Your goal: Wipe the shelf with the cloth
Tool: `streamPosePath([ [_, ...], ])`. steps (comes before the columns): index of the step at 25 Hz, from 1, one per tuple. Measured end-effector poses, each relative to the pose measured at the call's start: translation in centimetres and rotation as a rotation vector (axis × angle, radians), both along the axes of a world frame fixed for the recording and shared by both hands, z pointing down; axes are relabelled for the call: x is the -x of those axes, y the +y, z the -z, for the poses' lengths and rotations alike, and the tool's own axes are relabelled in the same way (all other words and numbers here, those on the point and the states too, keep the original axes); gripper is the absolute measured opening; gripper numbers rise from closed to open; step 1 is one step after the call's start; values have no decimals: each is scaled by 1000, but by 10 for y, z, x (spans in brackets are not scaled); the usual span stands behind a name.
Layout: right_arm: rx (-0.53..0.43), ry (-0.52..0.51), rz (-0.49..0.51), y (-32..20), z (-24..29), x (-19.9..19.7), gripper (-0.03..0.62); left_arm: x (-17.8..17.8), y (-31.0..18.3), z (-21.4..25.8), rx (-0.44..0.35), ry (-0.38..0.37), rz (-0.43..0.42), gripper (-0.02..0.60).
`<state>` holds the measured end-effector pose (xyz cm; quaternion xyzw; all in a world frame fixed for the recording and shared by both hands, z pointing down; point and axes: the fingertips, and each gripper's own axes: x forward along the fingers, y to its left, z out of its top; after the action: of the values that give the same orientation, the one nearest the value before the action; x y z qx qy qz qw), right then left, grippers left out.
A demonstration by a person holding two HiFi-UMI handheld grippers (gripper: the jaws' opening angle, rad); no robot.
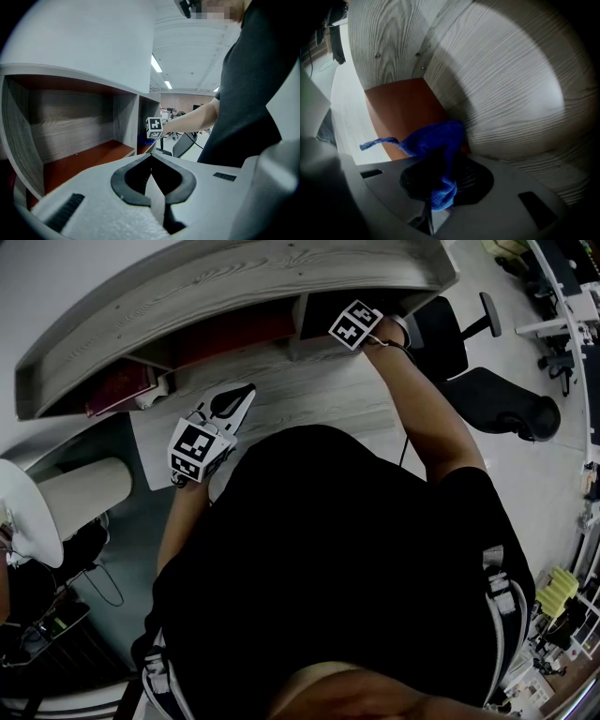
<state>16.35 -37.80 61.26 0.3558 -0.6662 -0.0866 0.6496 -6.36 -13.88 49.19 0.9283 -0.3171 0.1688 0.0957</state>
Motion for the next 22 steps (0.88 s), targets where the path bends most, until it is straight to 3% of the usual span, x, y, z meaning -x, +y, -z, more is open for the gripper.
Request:
streamPosePath([
  [14,9,45,-31,3,-2,-7,40,0,3,-2,1,3,-9,17],
  [22,3,5,-43,4,-2,-6,38,-1,5,-1,4,3,-5,17],
])
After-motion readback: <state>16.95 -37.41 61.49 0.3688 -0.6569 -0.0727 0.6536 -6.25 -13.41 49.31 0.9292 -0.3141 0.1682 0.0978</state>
